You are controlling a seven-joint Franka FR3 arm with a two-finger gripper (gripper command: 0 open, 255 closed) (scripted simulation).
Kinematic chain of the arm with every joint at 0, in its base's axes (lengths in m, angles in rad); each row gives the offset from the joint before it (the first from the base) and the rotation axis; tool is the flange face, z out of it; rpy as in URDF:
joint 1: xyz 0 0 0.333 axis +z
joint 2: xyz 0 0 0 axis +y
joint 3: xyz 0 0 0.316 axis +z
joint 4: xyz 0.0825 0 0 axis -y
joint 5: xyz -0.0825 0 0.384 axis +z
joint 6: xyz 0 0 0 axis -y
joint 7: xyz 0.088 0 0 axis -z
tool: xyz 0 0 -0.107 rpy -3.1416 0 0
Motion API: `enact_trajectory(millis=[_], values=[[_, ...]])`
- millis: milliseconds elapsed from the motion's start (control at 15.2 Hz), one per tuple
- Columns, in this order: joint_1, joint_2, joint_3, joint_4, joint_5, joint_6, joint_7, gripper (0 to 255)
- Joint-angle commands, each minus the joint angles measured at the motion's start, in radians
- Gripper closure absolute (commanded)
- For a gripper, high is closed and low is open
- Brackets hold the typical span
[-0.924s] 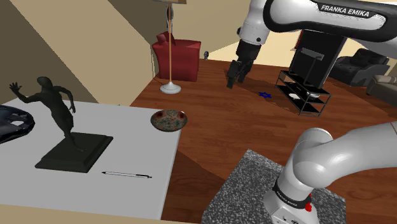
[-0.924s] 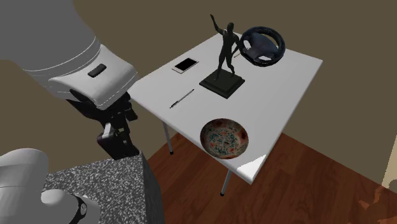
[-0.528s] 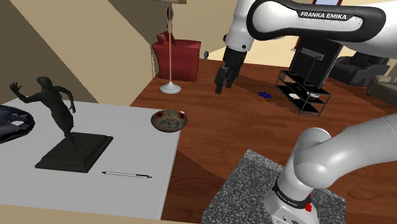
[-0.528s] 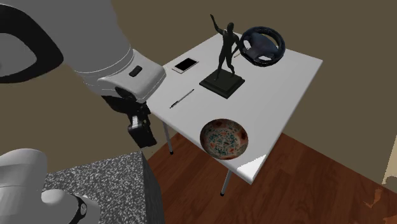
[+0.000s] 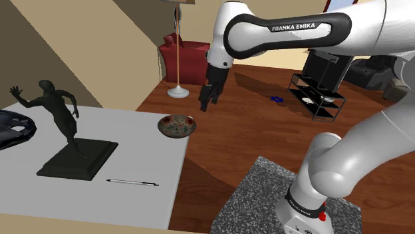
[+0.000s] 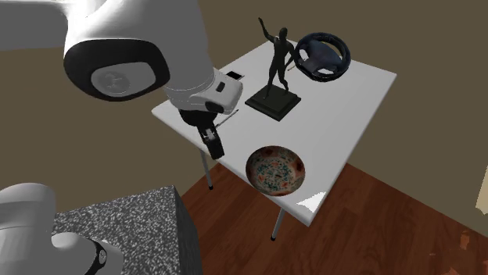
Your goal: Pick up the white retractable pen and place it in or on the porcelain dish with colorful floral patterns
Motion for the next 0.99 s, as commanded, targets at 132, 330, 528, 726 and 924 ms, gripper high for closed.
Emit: enact_trajectory(millis=[132, 330, 528, 726, 924], values=[[0.035, 0.12, 0.023, 0.037, 0.033, 0.072, -0.022, 0], [0.06, 0.21, 0.043, 0.076, 0.055, 0.115, -0.038, 0], [0.084, 0.302, 0.063, 0.123, 0.075, 0.152, -0.053, 0], [0.107, 0.394, 0.084, 0.178, 0.09, 0.183, -0.066, 0], [0.129, 0.487, 0.106, 0.24, 0.101, 0.207, -0.078, 0]])
